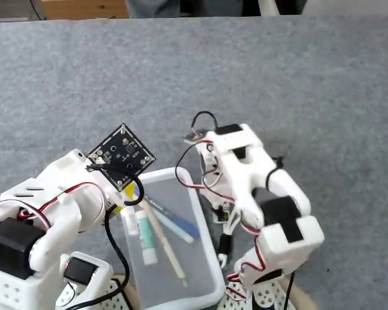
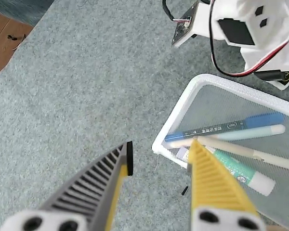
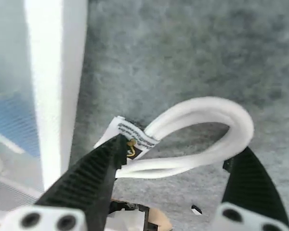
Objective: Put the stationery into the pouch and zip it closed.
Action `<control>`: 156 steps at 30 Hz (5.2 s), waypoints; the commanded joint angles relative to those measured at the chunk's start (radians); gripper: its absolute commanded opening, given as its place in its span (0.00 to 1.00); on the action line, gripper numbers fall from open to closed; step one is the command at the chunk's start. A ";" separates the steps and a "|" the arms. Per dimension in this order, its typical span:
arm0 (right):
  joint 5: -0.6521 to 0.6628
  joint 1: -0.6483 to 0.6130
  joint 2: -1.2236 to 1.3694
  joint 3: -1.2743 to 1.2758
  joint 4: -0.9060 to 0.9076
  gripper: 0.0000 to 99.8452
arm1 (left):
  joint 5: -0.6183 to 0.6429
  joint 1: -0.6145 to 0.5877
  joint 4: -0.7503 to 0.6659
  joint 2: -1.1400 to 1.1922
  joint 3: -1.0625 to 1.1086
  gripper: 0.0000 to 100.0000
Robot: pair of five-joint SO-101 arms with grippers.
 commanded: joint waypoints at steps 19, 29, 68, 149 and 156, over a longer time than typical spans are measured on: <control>-0.002 0.109 0.076 -0.165 -0.009 0.01 | 0.008 -0.005 -0.017 -0.011 -0.021 0.21; 0.109 0.216 -0.153 -0.344 -0.032 0.01 | 0.008 -0.005 -0.015 -0.011 -0.021 0.21; 0.193 0.666 0.168 -1.070 0.232 0.01 | 0.009 -0.004 0.026 -0.011 -0.047 0.21; -0.002 0.499 -0.372 -0.059 0.189 0.18 | 0.035 -0.004 0.032 -0.002 -0.094 0.21; 0.018 0.631 -0.372 -0.015 0.158 0.18 | 0.035 -0.004 0.034 -0.002 -0.093 0.21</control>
